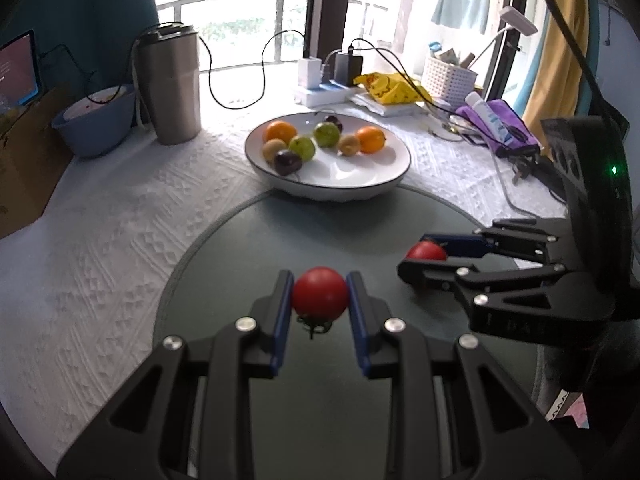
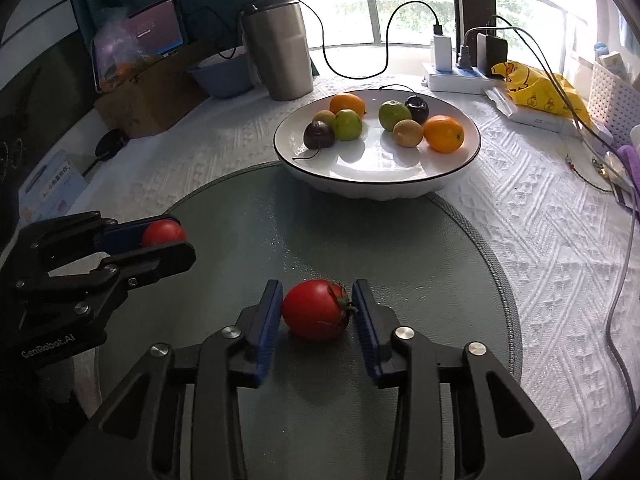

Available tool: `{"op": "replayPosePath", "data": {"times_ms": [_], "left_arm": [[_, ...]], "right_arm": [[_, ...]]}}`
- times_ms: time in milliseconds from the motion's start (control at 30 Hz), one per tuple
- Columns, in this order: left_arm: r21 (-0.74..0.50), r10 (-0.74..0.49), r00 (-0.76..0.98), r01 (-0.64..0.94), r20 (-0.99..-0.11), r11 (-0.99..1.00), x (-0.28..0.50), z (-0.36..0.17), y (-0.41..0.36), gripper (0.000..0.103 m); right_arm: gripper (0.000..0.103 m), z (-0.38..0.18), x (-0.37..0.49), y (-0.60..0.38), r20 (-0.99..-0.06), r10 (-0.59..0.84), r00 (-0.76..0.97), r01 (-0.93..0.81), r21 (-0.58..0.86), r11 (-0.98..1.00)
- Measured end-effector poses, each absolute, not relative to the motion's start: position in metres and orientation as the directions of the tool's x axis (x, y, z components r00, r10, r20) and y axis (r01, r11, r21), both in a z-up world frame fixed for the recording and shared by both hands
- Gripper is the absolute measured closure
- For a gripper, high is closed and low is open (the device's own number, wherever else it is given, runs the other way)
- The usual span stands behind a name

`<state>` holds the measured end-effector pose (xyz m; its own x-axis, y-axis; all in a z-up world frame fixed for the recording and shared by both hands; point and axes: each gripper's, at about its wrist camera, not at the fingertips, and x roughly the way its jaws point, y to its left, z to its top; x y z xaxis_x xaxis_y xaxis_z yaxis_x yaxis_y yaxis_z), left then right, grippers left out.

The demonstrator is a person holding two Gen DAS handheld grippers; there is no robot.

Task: Organize fruits
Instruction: 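Carry small tomato with left gripper while right gripper carries large tomato to plate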

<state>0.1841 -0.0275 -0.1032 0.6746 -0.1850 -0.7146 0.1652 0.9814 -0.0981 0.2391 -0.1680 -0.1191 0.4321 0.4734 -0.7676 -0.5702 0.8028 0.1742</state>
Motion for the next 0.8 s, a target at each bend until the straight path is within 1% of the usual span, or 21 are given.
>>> {"op": "replayPosePath", "data": {"times_ms": [433, 800], "left_arm": [[-0.084, -0.180, 0.698, 0.169, -0.693, 0.982, 0.194, -0.087, -0.030, 0.075], [-0.075, -0.187, 0.716, 0.185, -0.672, 0.980, 0.216, -0.073, -0.037, 0.075]], "right_arm": [[0.066, -0.092, 0.246, -0.177, -0.724, 0.492, 0.483, -0.568, 0.169, 0.805], [0.066, -0.075, 0.265, -0.182, -0.698, 0.497, 0.516, -0.565, 0.159, 0.809]]}}
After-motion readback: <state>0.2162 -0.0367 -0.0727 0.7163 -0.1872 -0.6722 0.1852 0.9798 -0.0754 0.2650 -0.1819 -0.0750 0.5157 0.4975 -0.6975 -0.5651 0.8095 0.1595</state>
